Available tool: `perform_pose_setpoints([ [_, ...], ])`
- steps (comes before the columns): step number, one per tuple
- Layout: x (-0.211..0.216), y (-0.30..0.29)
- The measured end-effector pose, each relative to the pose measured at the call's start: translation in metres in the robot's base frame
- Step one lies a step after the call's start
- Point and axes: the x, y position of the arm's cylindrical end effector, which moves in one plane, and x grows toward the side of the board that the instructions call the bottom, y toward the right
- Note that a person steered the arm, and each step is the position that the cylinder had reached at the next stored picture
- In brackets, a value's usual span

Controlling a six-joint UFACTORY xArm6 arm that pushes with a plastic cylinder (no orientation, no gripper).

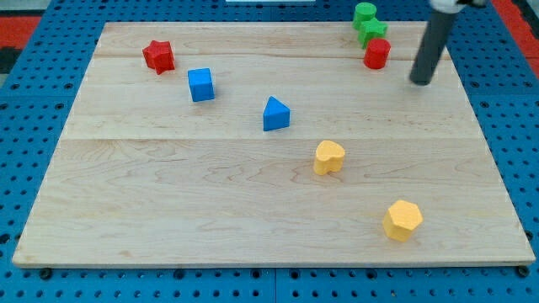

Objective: Slide red circle to the top center

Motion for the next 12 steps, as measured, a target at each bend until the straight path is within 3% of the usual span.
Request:
perform_pose_setpoints([
  [1,-0.055,-0.018],
  [2,-0.085,-0.072],
  [3,-0.085,-0.064],
  [5,-0.083,0.012],
  [7,-0.074,-0.043],
  [9,-0.059,-0.024],
  [10,-0.028,-0.037],
  [11,-0.044,-0.101],
  [12,-0.094,-0.136],
])
